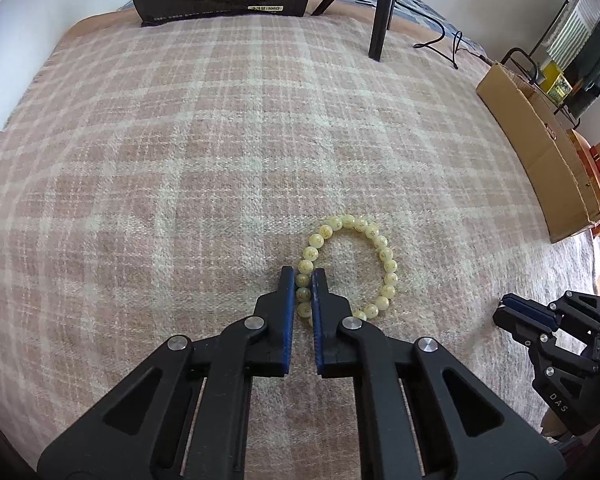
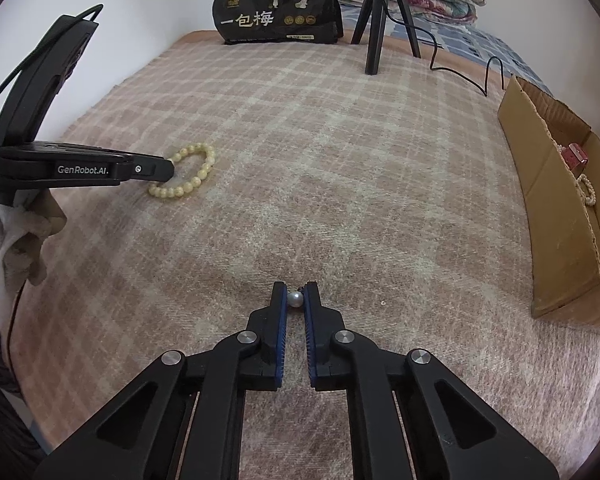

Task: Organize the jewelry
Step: 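Close the left tool on the bead bracelet while the right tool grips the pearl earring, then carry the bracelet with the left tool while the right tool carries the earring to the box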

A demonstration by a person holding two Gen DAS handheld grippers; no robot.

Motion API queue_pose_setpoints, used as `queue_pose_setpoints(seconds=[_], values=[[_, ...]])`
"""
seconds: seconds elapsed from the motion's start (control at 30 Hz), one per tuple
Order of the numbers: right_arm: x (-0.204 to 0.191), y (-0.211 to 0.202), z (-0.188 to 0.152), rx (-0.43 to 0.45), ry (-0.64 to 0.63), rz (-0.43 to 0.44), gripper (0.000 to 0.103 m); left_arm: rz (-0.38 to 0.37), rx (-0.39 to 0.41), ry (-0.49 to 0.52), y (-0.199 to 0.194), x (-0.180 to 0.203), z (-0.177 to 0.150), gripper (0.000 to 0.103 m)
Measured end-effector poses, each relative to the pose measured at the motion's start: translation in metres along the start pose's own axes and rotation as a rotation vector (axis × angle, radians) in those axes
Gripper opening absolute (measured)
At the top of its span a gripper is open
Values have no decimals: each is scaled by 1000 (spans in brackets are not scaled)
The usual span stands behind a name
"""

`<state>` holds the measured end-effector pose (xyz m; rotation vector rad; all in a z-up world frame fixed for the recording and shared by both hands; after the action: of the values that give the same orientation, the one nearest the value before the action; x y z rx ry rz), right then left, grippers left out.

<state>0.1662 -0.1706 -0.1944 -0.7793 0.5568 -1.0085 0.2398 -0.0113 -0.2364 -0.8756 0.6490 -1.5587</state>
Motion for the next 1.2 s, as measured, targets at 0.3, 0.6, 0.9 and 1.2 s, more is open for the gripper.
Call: queue_pose_setpoints(seconds=[0.3, 0.6, 0.9, 1.2], values=[[-3, -12, 6, 34, 0, 4, 7, -30, 39, -38, -19, 1, 10, 5], [-5, -27, 11, 69, -9, 1, 7, -69, 90, -33, -43, 14, 19, 5], [-3, -46, 19, 112, -7, 0, 7, -95, 140, -44, -63, 21, 30, 5], [13, -73, 24, 164, 16, -24, 7, -138, 183, -52, -81, 40, 45, 5]])
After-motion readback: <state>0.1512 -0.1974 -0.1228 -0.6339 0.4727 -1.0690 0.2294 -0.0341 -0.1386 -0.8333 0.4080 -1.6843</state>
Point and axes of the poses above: each gripper's, at about its wrist camera, not at the fingertips, and y roughly the way its jaws point, x to its right, z to its top, the point moved 6 cm from there along y, roughly the way its jaws point, and after that the axes turned 11 degrees about x, right-handed, at the moved point
